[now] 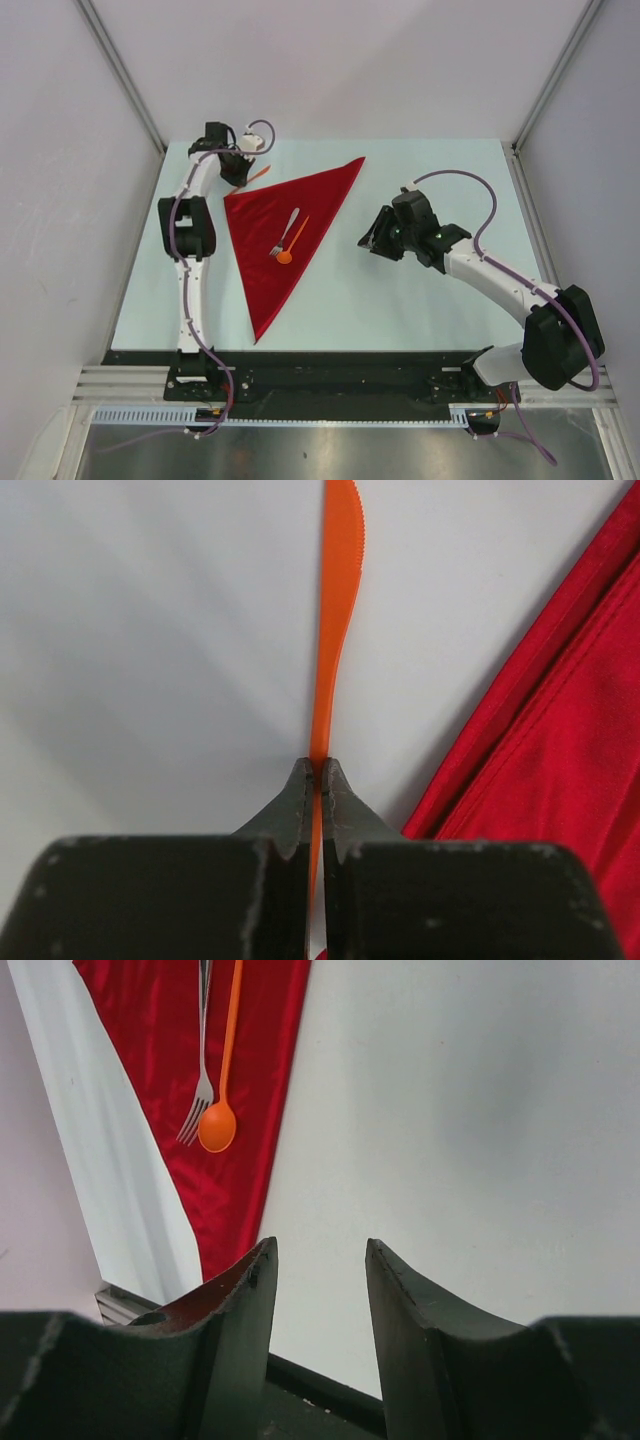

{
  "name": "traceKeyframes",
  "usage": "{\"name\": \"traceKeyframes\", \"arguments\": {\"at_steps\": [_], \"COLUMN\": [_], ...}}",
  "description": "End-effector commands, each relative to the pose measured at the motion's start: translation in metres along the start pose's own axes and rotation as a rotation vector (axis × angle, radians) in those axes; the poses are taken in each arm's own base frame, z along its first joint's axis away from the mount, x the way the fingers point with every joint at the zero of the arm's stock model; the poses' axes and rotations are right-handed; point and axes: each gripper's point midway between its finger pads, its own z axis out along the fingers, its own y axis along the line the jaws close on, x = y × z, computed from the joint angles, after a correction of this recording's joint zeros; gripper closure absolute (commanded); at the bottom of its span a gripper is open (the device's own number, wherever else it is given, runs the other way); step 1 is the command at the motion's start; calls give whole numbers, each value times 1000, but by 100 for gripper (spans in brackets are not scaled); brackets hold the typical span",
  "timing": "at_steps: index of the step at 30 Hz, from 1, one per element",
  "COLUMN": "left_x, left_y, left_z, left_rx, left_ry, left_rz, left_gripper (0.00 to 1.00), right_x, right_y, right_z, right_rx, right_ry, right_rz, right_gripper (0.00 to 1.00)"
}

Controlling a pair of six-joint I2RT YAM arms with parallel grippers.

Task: Fold the napkin, place the utensils inside, and roll it up
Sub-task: Grab a utensil with the left arm

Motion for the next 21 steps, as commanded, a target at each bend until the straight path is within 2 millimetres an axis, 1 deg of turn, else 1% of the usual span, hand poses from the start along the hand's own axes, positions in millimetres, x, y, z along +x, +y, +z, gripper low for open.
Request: {"name": "traceKeyframes", "arguments": {"at_steps": [1, 2, 3, 4, 5, 6, 7, 8, 9, 10, 11, 14, 16, 19, 21], "left_x": [-7, -7, -17, -30, -33, -45, -55, -61, -71, -76, -79, -89, -91, -94, -102], "left_y": [15, 15, 18, 21, 21, 23, 17, 18, 20, 18, 18, 21, 20, 16, 10], "left_z": [-25, -28, -33, -46, -51, -56, -66, -72, -76, -80, -87, -96, -100, -110, -125], "left_rx": [-55, -56, -67, -77, -74, -80, -56, -56, -64, -58, -65, -79, -80, -77, -73], "left_ry": [-54, -65, -101, -144, -166, -216, -262, -291, -333, -355, -368, -399, -401, -394, -405], "left_rz": [-75, -85, -96, -98, -110, -129, -133, -140, -144, -146, -152, -152, -153, -161, -175], "left_gripper": [100, 100, 100, 100, 100, 100, 100, 100, 100, 100, 100, 100, 100, 100, 100], "right_x": [-12, -13, -12, -12, -11, -12, -10, -9, -9, -9, -8, -7, -7, -9, -8], "right_y": [13, 12, 12, 13, 13, 13, 12, 13, 13, 13, 11, 10, 10, 11, 12], "right_z": [-10, -11, -11, -11, -11, -11, -11, -11, -12, -12, -12, -14, -16, -16, -15], "right_rx": [-20, -20, -20, -23, -24, -26, -24, -27, -27, -28, -21, -21, -24, -27, -30], "right_ry": [-46, -49, -48, -50, -49, -51, -48, -47, -47, -48, -47, -50, -56, -59, -55], "right_rz": [-4, -3, -2, -2, -2, 0, 0, -3, -3, -3, -4, -6, -11, -11, -11], "right_gripper": [55, 55, 55, 55, 55, 55, 55, 55, 55, 55, 55, 55, 55, 55, 54]}}
